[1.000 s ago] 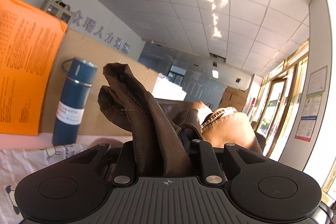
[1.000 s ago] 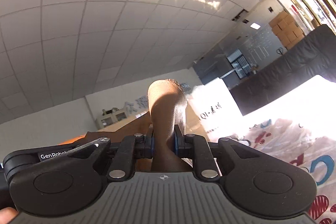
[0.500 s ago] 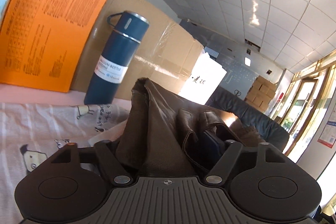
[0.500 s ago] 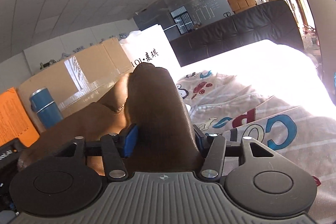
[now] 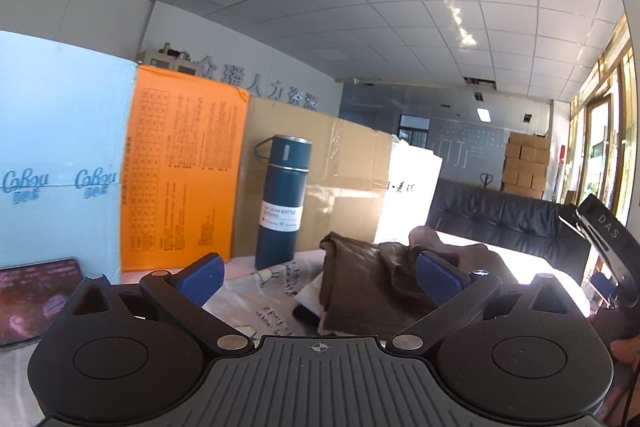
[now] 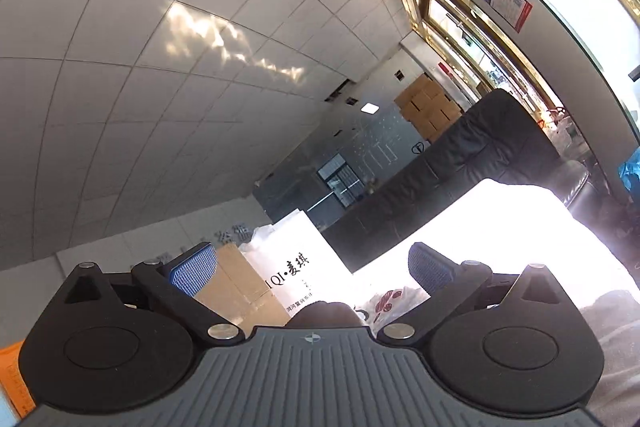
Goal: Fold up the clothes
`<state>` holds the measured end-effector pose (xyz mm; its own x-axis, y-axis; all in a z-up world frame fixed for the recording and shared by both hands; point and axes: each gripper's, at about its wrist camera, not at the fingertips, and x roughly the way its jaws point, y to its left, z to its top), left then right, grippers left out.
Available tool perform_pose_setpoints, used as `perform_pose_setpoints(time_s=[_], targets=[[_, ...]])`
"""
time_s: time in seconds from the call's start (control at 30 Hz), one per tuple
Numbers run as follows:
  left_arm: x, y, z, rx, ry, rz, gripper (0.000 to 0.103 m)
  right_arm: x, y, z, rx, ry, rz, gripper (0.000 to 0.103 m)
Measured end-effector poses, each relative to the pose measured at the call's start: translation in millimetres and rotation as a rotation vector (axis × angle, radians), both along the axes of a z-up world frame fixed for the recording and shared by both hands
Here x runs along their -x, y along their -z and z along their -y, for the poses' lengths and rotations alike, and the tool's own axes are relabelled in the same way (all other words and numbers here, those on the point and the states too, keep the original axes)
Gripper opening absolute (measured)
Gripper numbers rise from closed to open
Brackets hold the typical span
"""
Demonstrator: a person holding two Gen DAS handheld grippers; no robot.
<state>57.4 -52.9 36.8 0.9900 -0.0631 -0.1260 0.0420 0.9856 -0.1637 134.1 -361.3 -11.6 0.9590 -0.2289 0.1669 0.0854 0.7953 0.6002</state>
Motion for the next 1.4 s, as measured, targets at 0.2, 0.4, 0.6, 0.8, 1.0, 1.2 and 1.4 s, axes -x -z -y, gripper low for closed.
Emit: perform_pose_setpoints(time_s=[0.2,0.4,0.6,0.8,1.0,1.2,1.4], targets=[[49.4,8.2,-26.2,-0.039,-0.058,-0.004,0.103,45.9,-16.2,-58.1,0.096,-0.269,-0.221,0.103],[87.8,21.7,-30.0,-0.219,-0.079,0.113,0.103,82.3,-6.4,-118.9,0.242,-0.232,-0.41,0.103],[103.6,22.0,-40.0,-0.137,-0.047,0.182,0.103,99.7,-1.8,-137.9,0.448,-0.006,-0.322,0.103],[91.7,25.3,-45.2,-0.102,-0.037,0.114,0.103,93.9,4.1,-136.9,0.496,0.031,-0.311,0.103],[85.3,27.5,-43.8,-0.107,-0.028,0.081,0.103,89.9,4.5,-133.2,0.478,-0.017,-0.318,0.103],[84.9,29.7,-44.0,-0.109,-0.028,0.073,0.103,94.9,4.5,-131.6,0.469,-0.047,-0.289,0.103],[85.6,30.2,-43.5,-0.112,-0.027,0.076,0.103,96.9,4.6,-131.5,0.464,-0.049,-0.284,0.103]])
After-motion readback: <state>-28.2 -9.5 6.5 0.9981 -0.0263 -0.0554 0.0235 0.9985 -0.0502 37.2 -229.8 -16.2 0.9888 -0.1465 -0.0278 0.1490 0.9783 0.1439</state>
